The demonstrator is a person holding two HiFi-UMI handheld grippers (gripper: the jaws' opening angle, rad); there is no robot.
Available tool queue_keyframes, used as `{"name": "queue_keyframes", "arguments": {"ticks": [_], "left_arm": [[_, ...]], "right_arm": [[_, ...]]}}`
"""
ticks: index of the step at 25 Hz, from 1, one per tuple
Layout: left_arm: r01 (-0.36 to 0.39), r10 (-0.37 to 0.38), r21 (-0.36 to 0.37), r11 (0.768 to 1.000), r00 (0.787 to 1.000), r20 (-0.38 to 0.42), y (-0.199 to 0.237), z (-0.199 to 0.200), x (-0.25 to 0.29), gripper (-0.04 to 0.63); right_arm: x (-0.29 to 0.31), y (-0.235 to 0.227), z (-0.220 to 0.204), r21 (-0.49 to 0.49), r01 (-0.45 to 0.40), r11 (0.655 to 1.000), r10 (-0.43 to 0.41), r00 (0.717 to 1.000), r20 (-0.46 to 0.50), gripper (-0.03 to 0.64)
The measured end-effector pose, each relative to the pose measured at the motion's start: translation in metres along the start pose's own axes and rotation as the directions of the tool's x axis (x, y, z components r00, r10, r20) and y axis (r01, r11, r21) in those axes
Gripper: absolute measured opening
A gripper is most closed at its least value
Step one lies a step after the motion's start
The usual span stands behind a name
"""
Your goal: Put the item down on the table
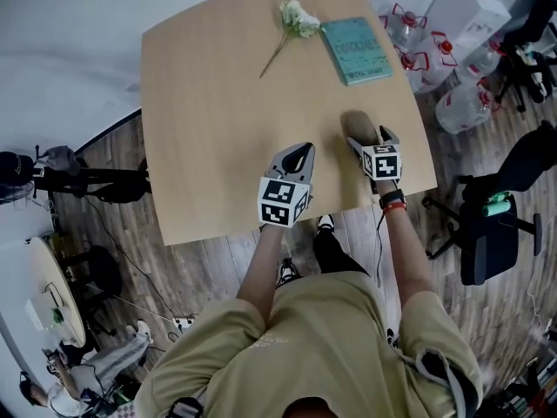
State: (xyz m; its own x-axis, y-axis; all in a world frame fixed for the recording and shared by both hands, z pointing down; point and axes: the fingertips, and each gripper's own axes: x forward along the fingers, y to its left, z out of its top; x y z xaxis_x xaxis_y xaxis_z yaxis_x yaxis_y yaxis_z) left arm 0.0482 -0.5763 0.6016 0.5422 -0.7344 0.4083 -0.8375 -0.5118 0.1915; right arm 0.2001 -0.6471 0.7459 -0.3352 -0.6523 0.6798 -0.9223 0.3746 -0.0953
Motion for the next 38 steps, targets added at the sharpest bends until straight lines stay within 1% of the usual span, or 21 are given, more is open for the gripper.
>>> {"name": "queue_keyframes", "arguments": {"ticks": [3, 6, 10, 12, 17, 20, 23, 27, 30, 34, 38], "left_arm": [[-0.009, 0.009, 0.005, 1.0, 1.0, 0.009, 0.0, -0.001, -0.029, 0.023], [-0.021, 0.02, 0.008, 1.0, 1.0, 0.024, 0.001, 0.0, -0.06, 0.023], [-0.038, 0.037, 0.013, 0.999, 0.998, 0.05, 0.002, 0.003, -0.106, 0.023], [-0.049, 0.048, 0.018, 0.999, 0.997, 0.065, 0.002, 0.003, -0.129, 0.023], [-0.091, 0.089, 0.011, 0.996, 0.991, 0.1, 0.003, -0.002, -0.19, 0.023], [-0.118, 0.117, 0.005, 0.993, 0.985, 0.125, 0.007, -0.001, -0.226, 0.023], [-0.141, 0.139, 0.001, 0.99, 0.98, 0.145, 0.01, -0.004, -0.259, 0.023], [-0.174, 0.173, -0.012, 0.985, 0.97, 0.173, 0.014, -0.009, -0.302, 0.023], [-0.189, 0.19, -0.02, 0.982, 0.963, 0.189, 0.012, -0.016, -0.33, 0.023], [-0.201, 0.2, -0.018, 0.979, 0.957, 0.211, 0.009, -0.02, -0.365, 0.023], [-0.217, 0.214, -0.011, 0.976, 0.949, 0.232, 0.007, -0.025, -0.397, 0.023]], "right_arm": [[-0.025, 0.006, 0.004, -0.002, 0.027, 1.0, -0.027, 0.999, 0.021, 0.456], [-0.051, 0.025, 0.009, 0.03, 0.003, 1.0, -0.005, 0.999, 0.049, 0.453], [-0.089, 0.073, 0.01, 0.005, -0.064, 0.998, 0.063, 0.996, 0.063, 0.442], [-0.108, 0.096, 0.01, -0.007, -0.071, 0.997, 0.072, 0.995, 0.07, 0.419], [-0.159, 0.16, 0.017, -0.028, -0.103, 0.994, 0.106, 0.987, 0.12, 0.39], [-0.185, 0.2, 0.017, -0.033, -0.151, 0.988, 0.154, 0.982, 0.107, 0.359], [-0.21, 0.236, 0.016, -0.042, -0.178, 0.983, 0.181, 0.978, 0.1, 0.339], [-0.247, 0.279, 0.023, -0.048, -0.197, 0.979, 0.202, 0.966, 0.158, 0.317], [-0.273, 0.303, 0.025, -0.055, -0.19, 0.98, 0.197, 0.959, 0.203, 0.299], [-0.304, 0.337, 0.031, -0.08, -0.184, 0.98, 0.198, 0.946, 0.257, 0.247], [-0.33, 0.364, 0.029, -0.075, -0.17, 0.983, 0.185, 0.932, 0.313, 0.198]]}}
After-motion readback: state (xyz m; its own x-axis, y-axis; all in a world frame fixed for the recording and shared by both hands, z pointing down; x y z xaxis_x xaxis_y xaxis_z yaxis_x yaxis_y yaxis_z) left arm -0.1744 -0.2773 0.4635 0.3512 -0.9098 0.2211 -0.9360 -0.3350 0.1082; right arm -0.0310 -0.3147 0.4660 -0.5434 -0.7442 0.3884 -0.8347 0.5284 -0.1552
